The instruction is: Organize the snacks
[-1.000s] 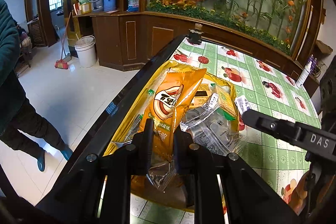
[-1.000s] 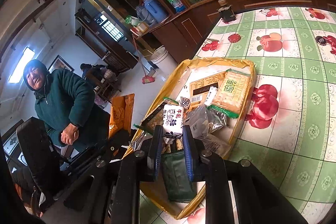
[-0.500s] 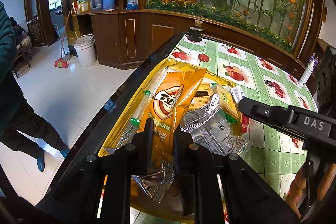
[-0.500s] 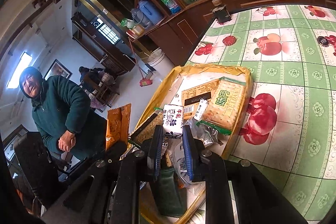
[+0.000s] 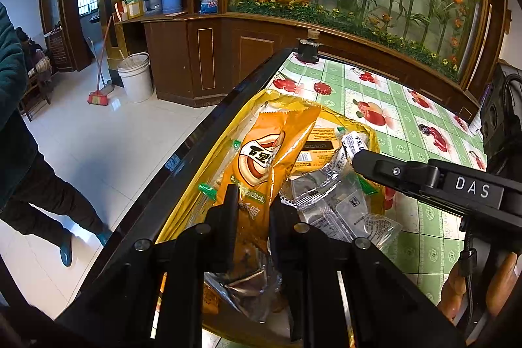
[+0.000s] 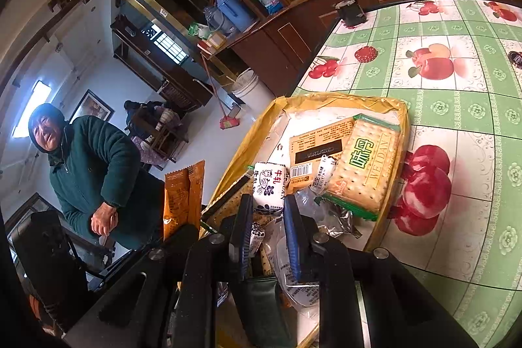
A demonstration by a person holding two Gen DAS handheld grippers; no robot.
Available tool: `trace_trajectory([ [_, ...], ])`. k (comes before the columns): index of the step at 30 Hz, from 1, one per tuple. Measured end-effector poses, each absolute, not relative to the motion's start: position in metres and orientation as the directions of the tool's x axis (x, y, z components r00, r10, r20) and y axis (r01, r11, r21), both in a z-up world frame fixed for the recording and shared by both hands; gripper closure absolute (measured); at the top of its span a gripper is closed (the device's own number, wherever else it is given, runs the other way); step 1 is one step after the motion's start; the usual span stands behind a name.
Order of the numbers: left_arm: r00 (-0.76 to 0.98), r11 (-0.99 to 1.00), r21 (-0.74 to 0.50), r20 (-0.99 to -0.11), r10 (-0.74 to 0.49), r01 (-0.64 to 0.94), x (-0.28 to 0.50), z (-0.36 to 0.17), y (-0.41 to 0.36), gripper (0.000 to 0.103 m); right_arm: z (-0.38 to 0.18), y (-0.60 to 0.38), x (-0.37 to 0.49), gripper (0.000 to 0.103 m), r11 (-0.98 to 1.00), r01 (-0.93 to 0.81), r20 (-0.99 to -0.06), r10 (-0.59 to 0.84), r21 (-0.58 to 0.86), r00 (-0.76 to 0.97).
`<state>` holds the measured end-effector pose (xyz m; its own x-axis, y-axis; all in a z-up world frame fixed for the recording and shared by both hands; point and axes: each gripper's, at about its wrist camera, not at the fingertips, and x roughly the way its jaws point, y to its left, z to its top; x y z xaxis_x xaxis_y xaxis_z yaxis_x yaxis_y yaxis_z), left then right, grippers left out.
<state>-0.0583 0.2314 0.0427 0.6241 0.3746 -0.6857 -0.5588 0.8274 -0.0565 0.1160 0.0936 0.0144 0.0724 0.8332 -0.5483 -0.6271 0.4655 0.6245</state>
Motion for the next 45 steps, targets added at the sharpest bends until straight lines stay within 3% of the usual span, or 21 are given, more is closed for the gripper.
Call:
trace_trajectory([
  [20,0.605,0.802,-0.064,-0.693,0.392,-0.593,-0.06,0.042,0.239,0.087,0.012,0.107,0.113,0.08,0.474,-0.641,-0.57,0.819,0.604,0.068],
  [22,0.608,0.801,-0.075,-0.695,0.385,-0.593,-0.062,0.043,0.24,0.083,0.012,0.106,0.113,0.077,0.47,-0.636,-0.568,0.821,0.612,0.06],
  [24,0.601,0.793,-0.074,-0.696,0.393,-0.604,-0.064,0.044,0.24,0.073,0.014,0.104,0.113,0.076,0.471,-0.636,-0.566,0.822,0.612,0.065],
  [26,0.607,0.789,-0.072,-0.683,0.407,-0.61,-0.068,0.048,0.237,0.061,0.017,0.099,0.112,0.071,0.468,-0.633,-0.559,0.826,0.616,0.067],
  [30,0.606,0.783,-0.035,-0.654,0.452,-0.621,-0.071,0.058,0.226,0.057,0.03,0.082,0.107,0.051,0.467,-0.639,-0.534,0.839,0.611,0.103],
  [32,0.612,0.783,-0.034,-0.645,0.458,-0.622,-0.071,0.062,0.223,0.045,0.037,0.071,0.104,0.044,0.466,-0.639,-0.52,0.846,0.612,0.119],
  [34,0.61,0.774,-0.031,-0.635,0.473,-0.633,-0.073,0.067,0.218,0.041,0.044,0.061,0.102,0.035,0.467,-0.639,-0.511,0.85,0.611,0.133],
  [37,0.616,0.772,-0.031,-0.624,0.482,-0.635,-0.075,0.074,0.212,0.041,0.052,0.045,0.098,0.03,0.476,-0.642,-0.505,0.849,0.601,0.157],
  [45,0.62,0.773,-0.004,-0.6,0.506,-0.634,-0.083,0.085,0.194,0.041,0.063,0.019,0.085,0.028,0.509,-0.688,-0.536,0.819,0.517,0.203],
])
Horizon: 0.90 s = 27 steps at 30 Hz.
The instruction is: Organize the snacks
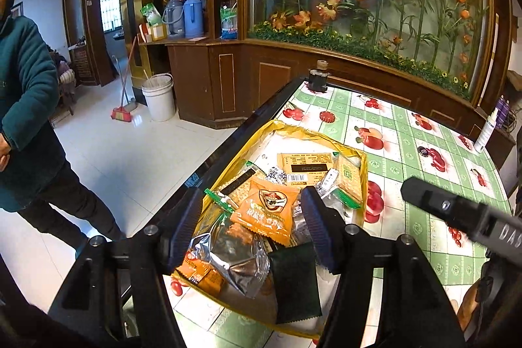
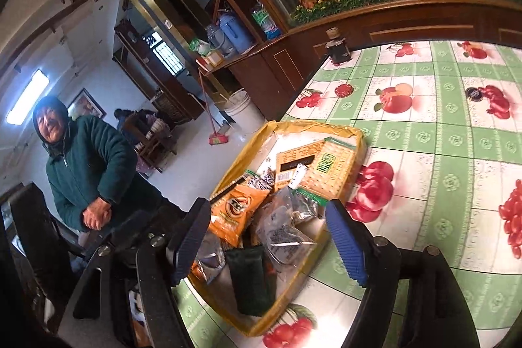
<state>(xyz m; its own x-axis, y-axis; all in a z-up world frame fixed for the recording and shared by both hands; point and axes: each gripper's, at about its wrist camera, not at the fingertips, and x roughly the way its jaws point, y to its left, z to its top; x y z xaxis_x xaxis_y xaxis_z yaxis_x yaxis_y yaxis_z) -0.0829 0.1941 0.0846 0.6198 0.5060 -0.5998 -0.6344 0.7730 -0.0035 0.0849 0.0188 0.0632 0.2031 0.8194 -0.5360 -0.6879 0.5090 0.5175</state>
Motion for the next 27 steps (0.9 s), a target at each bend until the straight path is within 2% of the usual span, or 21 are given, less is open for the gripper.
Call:
trace_trajectory([
  [6,0.616,0.769,0.019,-0.586,0.526,-0.638,-0.097,0.088,0.183,0.041,0.067,0.011,0.062,0.028,0.501,-0.789,-0.579,0.781,0.356,0.234],
  [12,0.603,0.75,0.047,-0.562,0.566,-0.66,-0.117,0.094,0.173,0.041,0.073,0.006,0.03,0.019,0.442,-0.874,-0.588,0.768,0.2,0.254],
  [17,0.581,0.717,0.091,-0.52,0.626,-0.691,-0.139,0.098,0.163,0.041,0.073,0.003,0.009,0.017,0.412,-0.909,-0.602,0.742,0.063,0.294],
  [23,0.563,0.694,0.121,-0.493,0.663,-0.71,-0.163,0.098,0.153,0.041,0.068,-0.003,-0.003,0.017,0.394,-0.919,-0.617,0.727,0.015,0.302],
  [27,0.555,0.694,0.129,-0.506,0.66,-0.708,-0.171,0.095,0.149,0.039,0.066,-0.006,-0.006,0.017,0.395,-0.919,-0.62,0.72,-0.002,0.311],
])
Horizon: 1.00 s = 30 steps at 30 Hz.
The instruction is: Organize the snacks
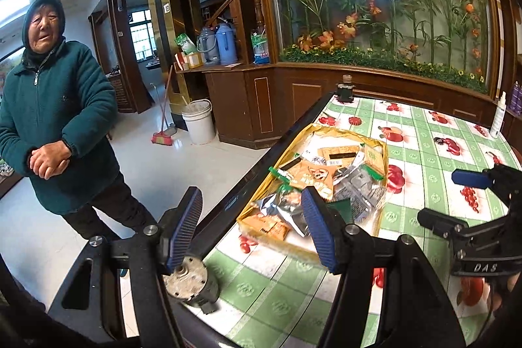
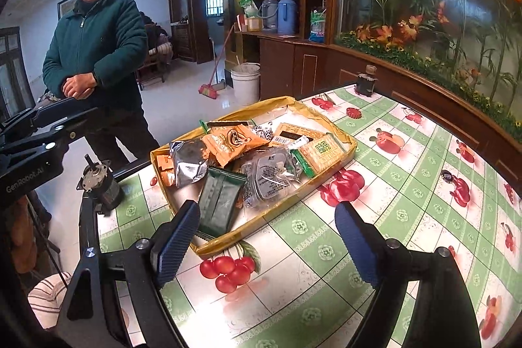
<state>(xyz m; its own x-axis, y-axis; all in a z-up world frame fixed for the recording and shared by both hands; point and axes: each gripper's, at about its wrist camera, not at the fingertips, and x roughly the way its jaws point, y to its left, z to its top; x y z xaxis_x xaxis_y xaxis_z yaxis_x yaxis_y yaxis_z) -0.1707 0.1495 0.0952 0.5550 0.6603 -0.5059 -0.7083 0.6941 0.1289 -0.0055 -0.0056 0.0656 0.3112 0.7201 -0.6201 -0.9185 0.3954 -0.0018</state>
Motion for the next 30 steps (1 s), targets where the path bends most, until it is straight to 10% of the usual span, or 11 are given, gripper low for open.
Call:
trace_trajectory([
  [30,0.537,0.699,0.195,-0.51,0.672,-0.688,-0.193,0.078,0.128,0.039,0.064,0.004,-0.021,0.017,0.359,-0.928,-0.629,0.699,-0.103,0.34],
])
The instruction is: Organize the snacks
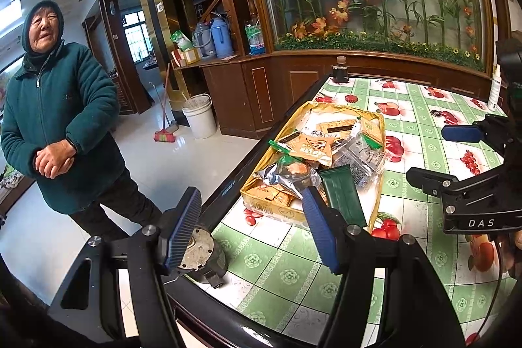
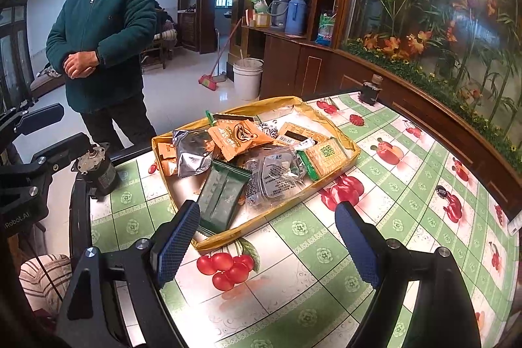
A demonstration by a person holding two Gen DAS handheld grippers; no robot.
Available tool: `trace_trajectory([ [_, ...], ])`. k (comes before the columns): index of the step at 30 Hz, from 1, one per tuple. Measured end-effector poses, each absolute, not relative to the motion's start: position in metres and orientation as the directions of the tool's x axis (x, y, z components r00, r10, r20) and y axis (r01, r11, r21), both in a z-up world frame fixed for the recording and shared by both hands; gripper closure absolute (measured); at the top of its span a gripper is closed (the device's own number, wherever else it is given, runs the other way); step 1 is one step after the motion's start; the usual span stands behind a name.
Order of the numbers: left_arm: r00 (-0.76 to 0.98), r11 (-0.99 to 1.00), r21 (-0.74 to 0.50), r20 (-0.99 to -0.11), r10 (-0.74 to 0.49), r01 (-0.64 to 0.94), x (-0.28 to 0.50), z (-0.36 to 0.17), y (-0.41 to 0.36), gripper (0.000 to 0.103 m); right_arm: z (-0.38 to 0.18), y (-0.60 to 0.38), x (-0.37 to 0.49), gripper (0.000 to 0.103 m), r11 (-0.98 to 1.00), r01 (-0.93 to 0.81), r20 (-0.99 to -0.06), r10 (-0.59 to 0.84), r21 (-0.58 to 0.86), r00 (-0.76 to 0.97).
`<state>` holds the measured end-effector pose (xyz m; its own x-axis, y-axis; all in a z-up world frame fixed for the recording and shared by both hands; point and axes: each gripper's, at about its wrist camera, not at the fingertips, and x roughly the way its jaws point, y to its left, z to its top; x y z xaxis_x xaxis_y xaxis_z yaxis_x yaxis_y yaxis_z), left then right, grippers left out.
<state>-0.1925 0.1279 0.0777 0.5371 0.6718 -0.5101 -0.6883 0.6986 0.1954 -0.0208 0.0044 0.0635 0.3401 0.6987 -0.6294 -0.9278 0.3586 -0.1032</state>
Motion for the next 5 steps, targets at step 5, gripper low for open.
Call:
trace_trajectory([
  [5,0.55,0.7,0.204,-0.486,0.679,-0.684,-0.1914,0.0798,0.1244,0.039,0.0634,0.0038,-0.0205,0.017,0.359,-0.928,-0.629,0.7,-0.099,0.338],
])
